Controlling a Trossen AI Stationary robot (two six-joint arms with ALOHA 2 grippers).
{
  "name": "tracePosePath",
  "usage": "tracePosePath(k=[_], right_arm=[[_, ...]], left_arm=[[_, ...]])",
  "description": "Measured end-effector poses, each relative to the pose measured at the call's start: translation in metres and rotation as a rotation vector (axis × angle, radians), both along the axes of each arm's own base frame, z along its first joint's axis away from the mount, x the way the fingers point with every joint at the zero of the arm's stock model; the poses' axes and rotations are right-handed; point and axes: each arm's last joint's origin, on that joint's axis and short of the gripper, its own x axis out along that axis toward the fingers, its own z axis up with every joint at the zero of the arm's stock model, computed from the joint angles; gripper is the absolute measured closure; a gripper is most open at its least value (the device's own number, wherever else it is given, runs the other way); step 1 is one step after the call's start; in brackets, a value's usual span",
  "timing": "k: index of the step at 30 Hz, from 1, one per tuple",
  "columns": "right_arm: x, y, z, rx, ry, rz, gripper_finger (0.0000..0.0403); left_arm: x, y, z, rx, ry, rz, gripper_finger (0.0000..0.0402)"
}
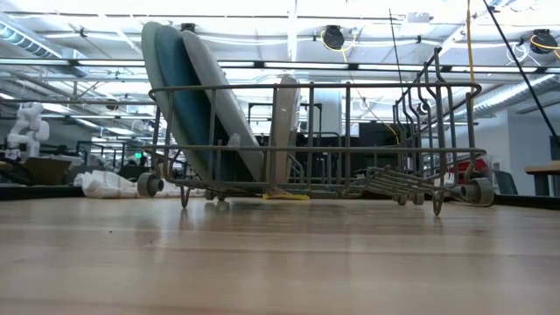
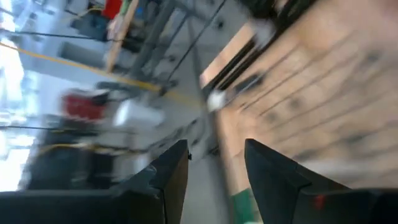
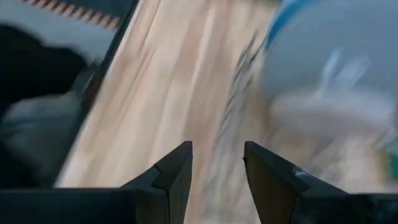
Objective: Sort dishes
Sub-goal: Put the orange plate into the dish rack
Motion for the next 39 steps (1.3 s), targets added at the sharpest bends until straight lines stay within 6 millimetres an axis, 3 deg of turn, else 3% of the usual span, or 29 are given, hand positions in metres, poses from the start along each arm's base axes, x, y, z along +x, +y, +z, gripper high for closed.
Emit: tracePosePath(k=[5,11,17,21,24,34,39], right_arm=[[-0.020,0.010,-0.024,0.182,0.333,-0.060,0.0264],[-0.032,0.034,-0.072,0.339,0.590,-0.086,0.0264],[-0.046,0.048,-0.139,0.324,0.667,-0.117,0.0264],[-0.057,0.040,-0.183,0.253,0.691,-0.190,0.0264],[-0.064,0.031,-0.205,0.210,0.717,-0.229,0.0264],[-0.071,0.024,-0.236,0.233,0.725,-0.223,0.0265],[-0.072,0.022,-0.237,0.224,0.725,-0.239,0.0301]], left_arm=[[-0.014,-0.017,0.004,-0.227,-0.061,-0.033,0.0242],[-0.016,-0.037,-0.002,-0.278,-0.062,-0.068,0.0242],[-0.013,-0.053,-0.004,-0.296,-0.091,-0.112,0.0242],[-0.015,-0.060,-0.002,-0.309,-0.110,-0.137,0.0242],[-0.018,-0.067,-0.001,-0.316,-0.118,-0.159,0.0242],[-0.025,-0.078,0.000,-0.340,-0.126,-0.185,0.0242],[-0.024,-0.078,0.000,-0.339,-0.125,-0.183,0.0242]])
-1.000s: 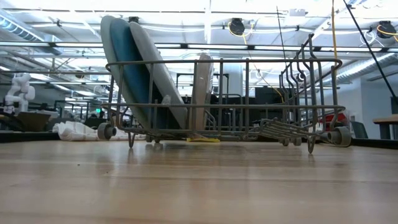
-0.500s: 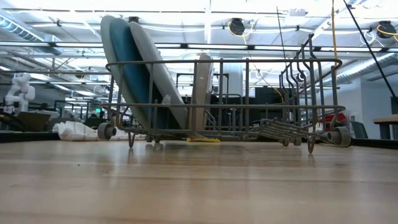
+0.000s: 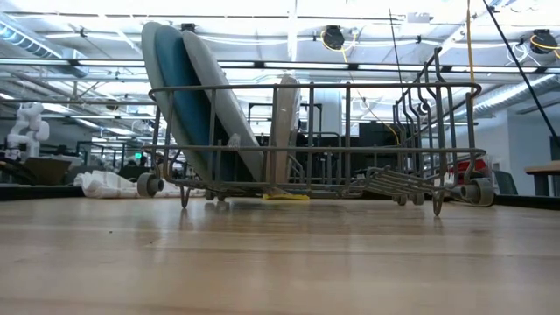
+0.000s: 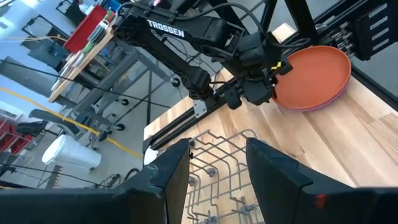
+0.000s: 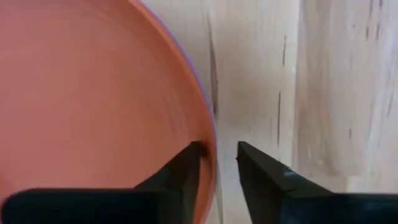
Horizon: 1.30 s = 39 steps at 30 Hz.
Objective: Sort dishes
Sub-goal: Put the orange plate into the dish rack
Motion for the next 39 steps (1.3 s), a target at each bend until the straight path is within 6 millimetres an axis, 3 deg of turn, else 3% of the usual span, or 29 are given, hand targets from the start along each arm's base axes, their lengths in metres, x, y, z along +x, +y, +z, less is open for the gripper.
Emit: tracePosePath(k=[6,18,30,39], right_arm=[[0.000,0.000,0.000,-0.008,-0.010,0.019,0.0390],[-0.002,-0.003,0.007,-0.001,-0.024,0.023,0.0399],[-0.006,-0.018,0.043,-0.052,-0.114,0.008,0.0402],[-0.006,-0.026,0.046,-0.085,-0.126,-0.032,0.0402]], left_arm=[[0.000,0.000,0.000,0.001,0.000,0.002,0.0242],[0.000,0.000,0.000,0.001,0.001,0.002,0.0242],[0.002,0.000,-0.001,0.004,0.004,0.003,0.0242],[0.008,0.000,-0.007,0.000,0.027,-0.012,0.0242]])
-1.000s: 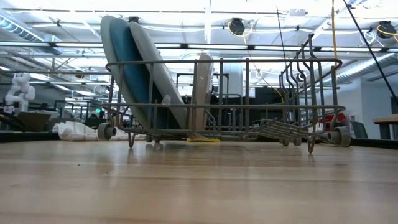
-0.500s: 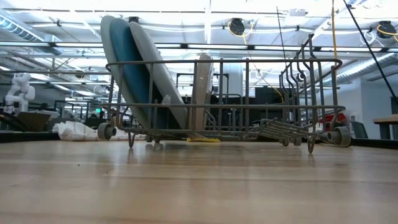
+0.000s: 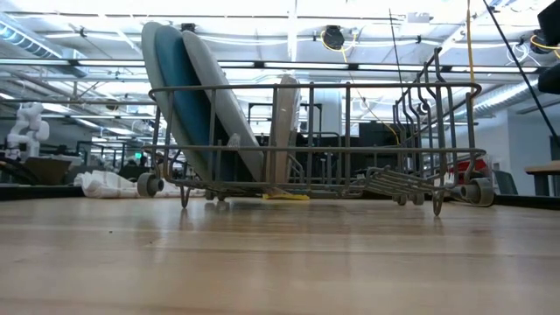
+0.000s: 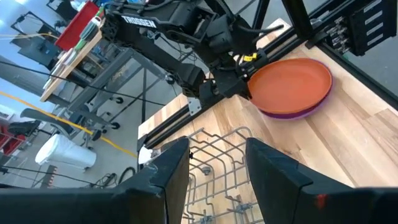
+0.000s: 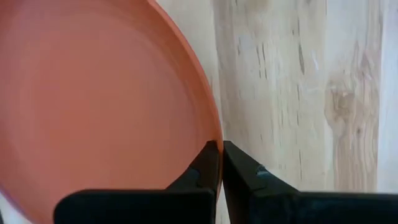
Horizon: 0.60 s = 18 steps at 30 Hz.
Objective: Sort dishes
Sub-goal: Put the orange plate into the dish rack
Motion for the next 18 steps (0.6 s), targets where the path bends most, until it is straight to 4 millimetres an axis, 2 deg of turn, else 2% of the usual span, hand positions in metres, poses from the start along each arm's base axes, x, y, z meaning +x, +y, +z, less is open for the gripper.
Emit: tracePosePath(k=[11,18], right_arm=[[-0.003,-0.006,0.010,-0.012,-0.074,-0.007,0.0402],[-0.006,-0.014,0.021,-0.053,-0.201,-0.013,0.0402]], left_arm=[[0.006,0.002,-0.003,0.004,0.008,0.013,0.0242],[0.010,0.007,-0.004,0.008,0.009,0.036,0.0242]])
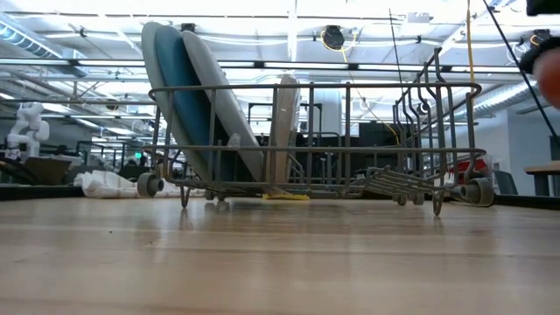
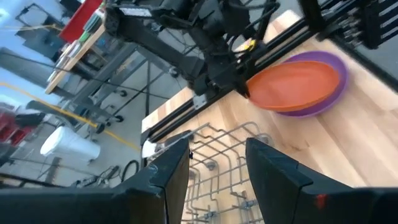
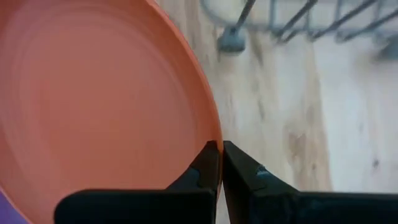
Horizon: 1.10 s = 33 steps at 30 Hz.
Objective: Sort dishes
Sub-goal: Put the orange plate into the dish rack
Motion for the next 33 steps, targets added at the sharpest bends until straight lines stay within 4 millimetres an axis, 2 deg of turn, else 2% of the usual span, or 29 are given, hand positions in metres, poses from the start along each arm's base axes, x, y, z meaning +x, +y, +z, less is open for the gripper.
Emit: tracePosePath(k=[9,16,21,27,33], right_arm=[[-0.003,-0.013,0.032,-0.070,-0.372,0.022,0.0403],[-0.004,-0.021,0.072,-0.133,-0.756,0.044,0.0403],[-0.002,-0.029,0.102,-0.311,-0.986,-0.027,0.0403],[0.006,-0.043,0.124,-0.593,-1.037,-0.280,0.0403],[0.023,-0.049,0.124,-0.752,-0.959,-0.489,0.0403]], left_arm=[[0.007,0.015,0.007,0.040,-0.111,0.224,0.0242],[0.013,0.027,0.011,0.028,-0.136,0.256,0.0242],[0.019,0.037,0.013,0.016,-0.154,0.255,0.0242],[0.028,0.046,0.034,-0.003,-0.334,0.270,0.0242],[0.027,0.056,0.056,-0.080,-0.471,0.322,0.0242]])
